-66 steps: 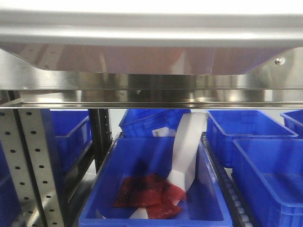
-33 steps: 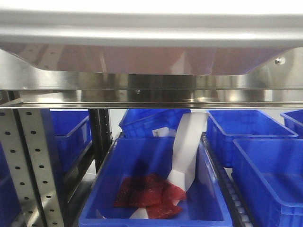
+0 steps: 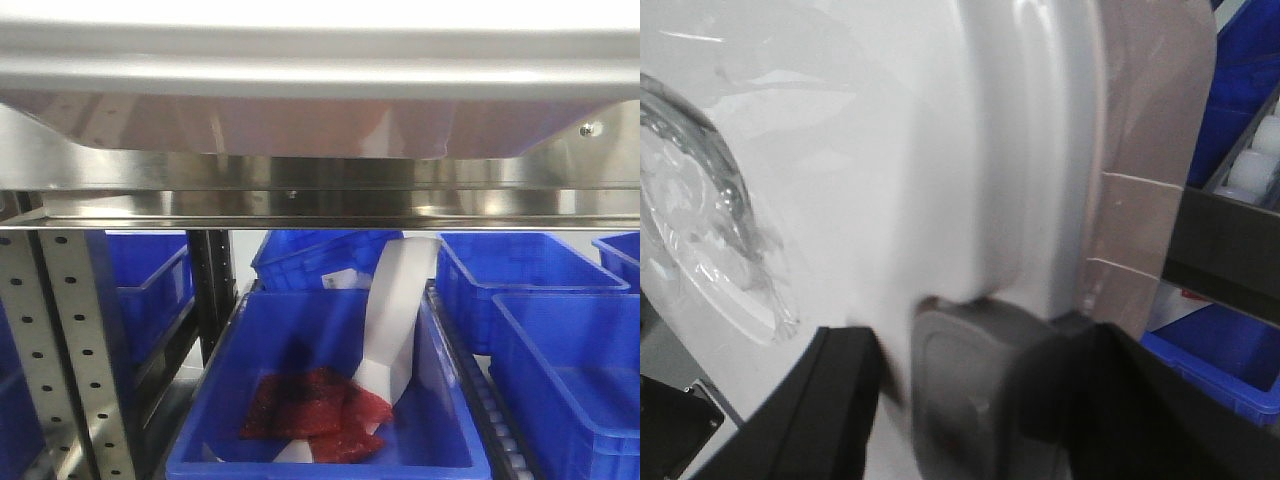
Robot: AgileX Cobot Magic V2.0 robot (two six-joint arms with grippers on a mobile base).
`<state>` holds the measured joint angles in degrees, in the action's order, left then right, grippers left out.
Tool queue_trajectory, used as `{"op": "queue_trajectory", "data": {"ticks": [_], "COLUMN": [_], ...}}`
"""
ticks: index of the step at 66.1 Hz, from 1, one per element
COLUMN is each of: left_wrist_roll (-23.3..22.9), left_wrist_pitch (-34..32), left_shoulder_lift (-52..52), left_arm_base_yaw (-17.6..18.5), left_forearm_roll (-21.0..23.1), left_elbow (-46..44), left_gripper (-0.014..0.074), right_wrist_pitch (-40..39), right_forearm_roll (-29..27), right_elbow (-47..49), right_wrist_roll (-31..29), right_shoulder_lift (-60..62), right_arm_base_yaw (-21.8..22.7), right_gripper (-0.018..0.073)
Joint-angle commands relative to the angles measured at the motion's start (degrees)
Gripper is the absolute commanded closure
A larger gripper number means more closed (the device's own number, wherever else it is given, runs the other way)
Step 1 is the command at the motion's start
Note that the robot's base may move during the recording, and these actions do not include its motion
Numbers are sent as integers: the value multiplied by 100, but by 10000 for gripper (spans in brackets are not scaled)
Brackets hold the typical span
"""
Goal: Grab white bin and place on right shelf
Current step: 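Hold the bin above the metal shelf edge with both grippers, then raise and push the pink bin over the shelf lip with both grippers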
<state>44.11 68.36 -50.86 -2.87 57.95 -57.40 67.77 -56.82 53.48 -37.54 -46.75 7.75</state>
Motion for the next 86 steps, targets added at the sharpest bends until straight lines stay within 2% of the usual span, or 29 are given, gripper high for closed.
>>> {"op": "queue_trajectory", "data": {"ticks": [1,16,31,41,57,70,86], "left_wrist_roll": [99,99,99,99,152,160,243], "left_wrist_pitch": [162,-91,-208,-208,-274,-283,-528], "left_shoulder_lift": [50,50,-28,-259,-737,-1218,-1939], "left_arm_base_yaw": [93,93,93,93,93,93,93], "left_forearm_roll": [866,911,1514,1659,2337,2496,2577], "left_elbow": [-176,-176,-176,-176,-176,-524,-1395], "left_gripper": [420,420,420,420,420,419,419], "right_wrist_pitch": [406,200,254,316,326,314,271], "right_forearm_roll": [-1231,-1304,-2259,-2768,-3043,-3100,-3294], "right_elbow": [212,212,212,244,950,1602,1810], "right_wrist_roll": [-22,-4,28,38,103,202,197], "right_shoulder_lift": [61,61,-151,-468,-1001,-1688,-2360], "right_arm_base_yaw": [-57,-57,-57,-57,-57,-57,-57], "right_gripper": [200,200,200,200,200,200,200]}}
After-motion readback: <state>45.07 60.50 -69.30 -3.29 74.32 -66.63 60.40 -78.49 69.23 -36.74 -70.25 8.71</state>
